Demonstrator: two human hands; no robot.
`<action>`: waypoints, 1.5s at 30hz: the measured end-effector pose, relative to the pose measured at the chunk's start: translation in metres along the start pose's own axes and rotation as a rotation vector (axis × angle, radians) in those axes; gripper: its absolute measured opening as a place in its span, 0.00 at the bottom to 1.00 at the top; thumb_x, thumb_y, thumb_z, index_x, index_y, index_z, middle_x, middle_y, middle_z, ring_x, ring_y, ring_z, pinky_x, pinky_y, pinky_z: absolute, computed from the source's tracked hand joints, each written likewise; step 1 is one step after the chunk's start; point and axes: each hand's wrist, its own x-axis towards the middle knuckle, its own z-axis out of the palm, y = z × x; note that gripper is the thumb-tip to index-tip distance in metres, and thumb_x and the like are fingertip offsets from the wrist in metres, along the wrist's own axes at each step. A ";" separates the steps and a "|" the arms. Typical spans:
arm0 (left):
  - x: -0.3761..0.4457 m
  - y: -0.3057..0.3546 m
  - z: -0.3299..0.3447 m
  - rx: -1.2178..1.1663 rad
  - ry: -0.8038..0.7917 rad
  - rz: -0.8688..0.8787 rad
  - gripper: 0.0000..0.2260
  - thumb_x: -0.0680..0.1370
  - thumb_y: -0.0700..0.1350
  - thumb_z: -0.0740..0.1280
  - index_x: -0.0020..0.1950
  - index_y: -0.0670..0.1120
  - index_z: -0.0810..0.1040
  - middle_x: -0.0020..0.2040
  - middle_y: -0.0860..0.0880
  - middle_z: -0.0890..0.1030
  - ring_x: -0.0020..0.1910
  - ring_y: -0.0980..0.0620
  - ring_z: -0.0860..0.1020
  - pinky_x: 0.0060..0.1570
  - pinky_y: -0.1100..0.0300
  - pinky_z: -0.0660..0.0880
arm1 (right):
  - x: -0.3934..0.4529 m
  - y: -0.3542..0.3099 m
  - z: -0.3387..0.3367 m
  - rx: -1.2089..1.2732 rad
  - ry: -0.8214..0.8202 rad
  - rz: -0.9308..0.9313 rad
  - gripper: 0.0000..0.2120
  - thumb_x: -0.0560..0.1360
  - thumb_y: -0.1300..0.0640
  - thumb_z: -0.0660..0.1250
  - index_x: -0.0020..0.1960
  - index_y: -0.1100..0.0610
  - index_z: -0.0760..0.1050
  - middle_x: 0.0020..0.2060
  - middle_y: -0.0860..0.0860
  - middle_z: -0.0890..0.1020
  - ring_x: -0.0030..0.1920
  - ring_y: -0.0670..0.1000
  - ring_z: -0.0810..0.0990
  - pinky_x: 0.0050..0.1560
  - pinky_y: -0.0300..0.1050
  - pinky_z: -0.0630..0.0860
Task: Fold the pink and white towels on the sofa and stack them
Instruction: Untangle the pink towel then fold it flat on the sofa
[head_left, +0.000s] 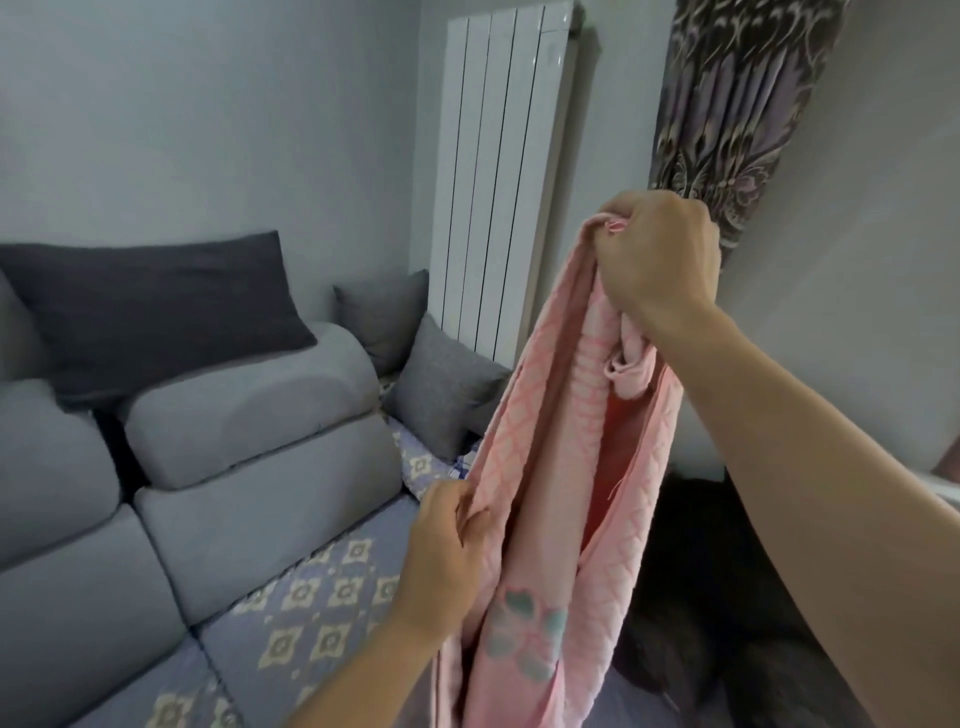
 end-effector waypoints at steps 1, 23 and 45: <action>0.001 -0.002 -0.004 0.021 -0.015 -0.001 0.10 0.78 0.39 0.70 0.44 0.51 0.72 0.41 0.57 0.73 0.41 0.60 0.72 0.43 0.71 0.67 | -0.001 0.001 0.000 0.018 0.012 0.012 0.13 0.75 0.56 0.63 0.52 0.47 0.85 0.45 0.51 0.86 0.47 0.59 0.82 0.43 0.44 0.74; 0.174 -0.021 -0.218 0.906 -0.001 0.343 0.05 0.78 0.48 0.63 0.43 0.51 0.74 0.38 0.53 0.71 0.41 0.43 0.77 0.36 0.53 0.70 | 0.011 0.034 0.031 0.268 0.245 0.342 0.14 0.72 0.53 0.60 0.50 0.57 0.81 0.31 0.58 0.75 0.39 0.58 0.79 0.42 0.52 0.75; 0.133 -0.013 -0.150 0.156 -0.722 -0.218 0.10 0.77 0.50 0.73 0.42 0.45 0.82 0.33 0.49 0.76 0.33 0.59 0.69 0.34 0.62 0.68 | -0.137 -0.032 0.160 0.427 -1.368 -0.093 0.11 0.71 0.43 0.69 0.46 0.49 0.82 0.38 0.50 0.83 0.38 0.43 0.77 0.46 0.55 0.78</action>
